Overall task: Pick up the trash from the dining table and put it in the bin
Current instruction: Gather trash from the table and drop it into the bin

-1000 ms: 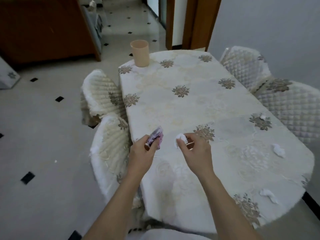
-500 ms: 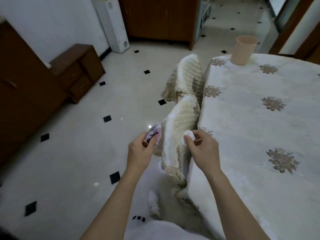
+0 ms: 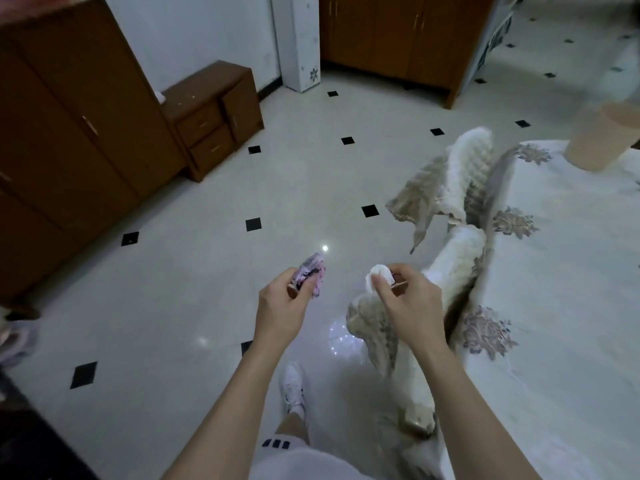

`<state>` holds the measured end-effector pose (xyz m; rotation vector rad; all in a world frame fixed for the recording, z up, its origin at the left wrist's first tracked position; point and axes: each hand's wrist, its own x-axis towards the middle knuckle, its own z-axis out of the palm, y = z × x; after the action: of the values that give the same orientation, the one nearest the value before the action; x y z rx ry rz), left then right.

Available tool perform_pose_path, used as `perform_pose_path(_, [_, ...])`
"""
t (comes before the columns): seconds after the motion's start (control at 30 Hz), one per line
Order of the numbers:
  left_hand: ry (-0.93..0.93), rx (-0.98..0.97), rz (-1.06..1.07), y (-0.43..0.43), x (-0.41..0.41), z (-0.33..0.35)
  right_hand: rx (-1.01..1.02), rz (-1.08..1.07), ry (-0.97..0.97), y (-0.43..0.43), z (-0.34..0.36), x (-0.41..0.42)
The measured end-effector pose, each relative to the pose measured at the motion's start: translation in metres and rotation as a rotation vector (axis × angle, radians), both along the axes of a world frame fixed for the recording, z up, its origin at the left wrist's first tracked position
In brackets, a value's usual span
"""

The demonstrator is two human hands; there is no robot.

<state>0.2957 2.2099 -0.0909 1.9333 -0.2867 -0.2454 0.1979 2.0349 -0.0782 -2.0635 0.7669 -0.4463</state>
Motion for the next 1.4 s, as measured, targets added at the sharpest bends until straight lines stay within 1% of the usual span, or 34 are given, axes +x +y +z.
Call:
perform_pose_path(0.1, [0.005, 0.011, -0.005, -0.003, 0.056, 0.001, -0.002, -0.017, -0.017, 0.002, 0.005, 0.054])
perform_pose_path(0.27, [-0.002, 0.011, -0.039, -0.009, 0.154, 0.016, -0.012, -0.024, 0.012, 0.003, 0.013, 0.151])
perform_pose_path(0.4, [-0.029, -0.008, -0.051, -0.015, 0.221, 0.022, -0.009, -0.064, -0.004, -0.003, 0.018, 0.207])
perform_pose_path(0.6, [-0.041, -0.048, -0.067, -0.030, 0.279, 0.017, -0.014, -0.096, 0.032, -0.013, 0.015, 0.255])
perform_pose_path(0.9, [-0.073, -0.002, -0.087, -0.074, 0.357, 0.010, 0.037, -0.082, 0.030, -0.055, 0.005, 0.340])
perform_pose_path(1.1, [-0.079, 0.020, -0.119, -0.150, 0.421, 0.005, 0.052, -0.108, -0.004, -0.129, -0.002, 0.405])
perform_pose_path(1.4, [-0.151, 0.041, -0.239, -0.327, 0.519, 0.036, 0.049, -0.214, -0.062, -0.294, 0.015, 0.479])
